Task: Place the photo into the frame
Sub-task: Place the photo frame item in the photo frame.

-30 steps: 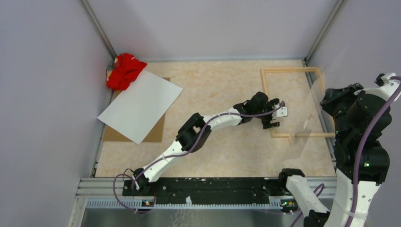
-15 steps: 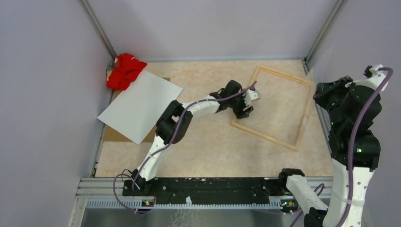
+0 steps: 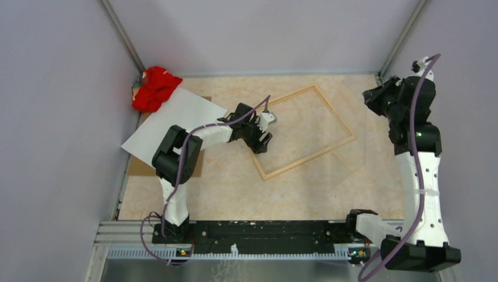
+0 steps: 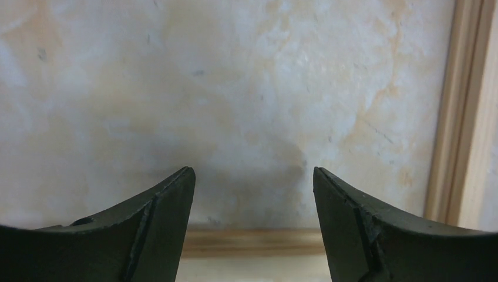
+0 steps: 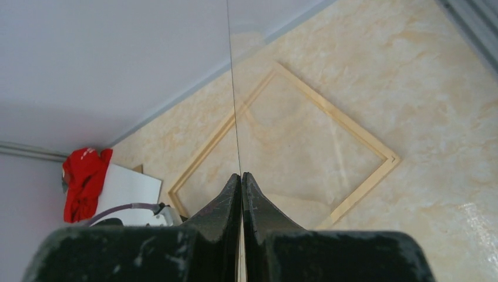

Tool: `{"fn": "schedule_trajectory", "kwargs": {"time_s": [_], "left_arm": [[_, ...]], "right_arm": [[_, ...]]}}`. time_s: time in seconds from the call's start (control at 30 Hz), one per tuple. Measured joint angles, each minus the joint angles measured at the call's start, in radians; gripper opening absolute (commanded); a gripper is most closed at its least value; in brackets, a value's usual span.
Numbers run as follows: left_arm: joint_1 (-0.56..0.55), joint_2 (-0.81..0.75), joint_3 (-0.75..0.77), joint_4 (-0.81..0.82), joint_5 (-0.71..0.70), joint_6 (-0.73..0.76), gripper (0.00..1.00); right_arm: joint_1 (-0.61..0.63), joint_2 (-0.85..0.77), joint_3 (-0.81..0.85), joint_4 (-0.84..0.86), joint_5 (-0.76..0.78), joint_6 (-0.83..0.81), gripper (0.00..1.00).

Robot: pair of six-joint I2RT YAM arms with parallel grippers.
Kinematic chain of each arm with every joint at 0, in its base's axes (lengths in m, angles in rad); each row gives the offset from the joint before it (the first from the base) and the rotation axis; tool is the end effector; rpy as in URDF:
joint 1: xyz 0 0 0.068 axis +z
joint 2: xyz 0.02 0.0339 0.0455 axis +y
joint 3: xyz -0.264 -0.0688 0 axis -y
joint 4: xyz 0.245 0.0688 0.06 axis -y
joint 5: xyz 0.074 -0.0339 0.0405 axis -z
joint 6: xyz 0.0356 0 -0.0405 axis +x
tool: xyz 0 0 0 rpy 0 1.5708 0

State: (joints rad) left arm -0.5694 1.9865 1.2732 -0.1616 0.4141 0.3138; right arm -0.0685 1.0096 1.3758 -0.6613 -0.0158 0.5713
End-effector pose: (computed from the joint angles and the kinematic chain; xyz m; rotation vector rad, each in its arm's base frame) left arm 0.3456 -0.2382 0.1583 1.2081 2.1216 -0.6197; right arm 0.1912 -0.0126 0.4489 0.5813 1.7896 0.3613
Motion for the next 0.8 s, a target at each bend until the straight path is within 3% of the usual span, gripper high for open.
{"fn": "schedule_trajectory", "kwargs": {"time_s": [0.1, 0.23, 0.33, 0.57, 0.8], "left_arm": [[0.022, -0.055, -0.044, -0.064, 0.027, -0.006, 0.93], [0.037, -0.086, -0.029, -0.166, 0.039, 0.001, 0.99], [0.038, -0.044, 0.124, -0.237, 0.020, 0.013, 0.99], [0.069, 0.235, 0.704, -0.232, -0.089, 0.031, 0.99], [0.144, 0.454, 0.851, -0.332, -0.099, 0.075, 0.96]], "right_arm": [[0.000, 0.065, -0.015, 0.041, -0.045, 0.016, 0.00], [0.000, 0.103, -0.015, 0.064, -0.077, 0.024, 0.00], [0.000, 0.100, -0.015, 0.085, -0.091, 0.027, 0.00], [0.000, 0.070, -0.015, 0.092, -0.107, 0.028, 0.00], [-0.006, 0.026, -0.015, 0.092, -0.113, 0.027, 0.00]]}}
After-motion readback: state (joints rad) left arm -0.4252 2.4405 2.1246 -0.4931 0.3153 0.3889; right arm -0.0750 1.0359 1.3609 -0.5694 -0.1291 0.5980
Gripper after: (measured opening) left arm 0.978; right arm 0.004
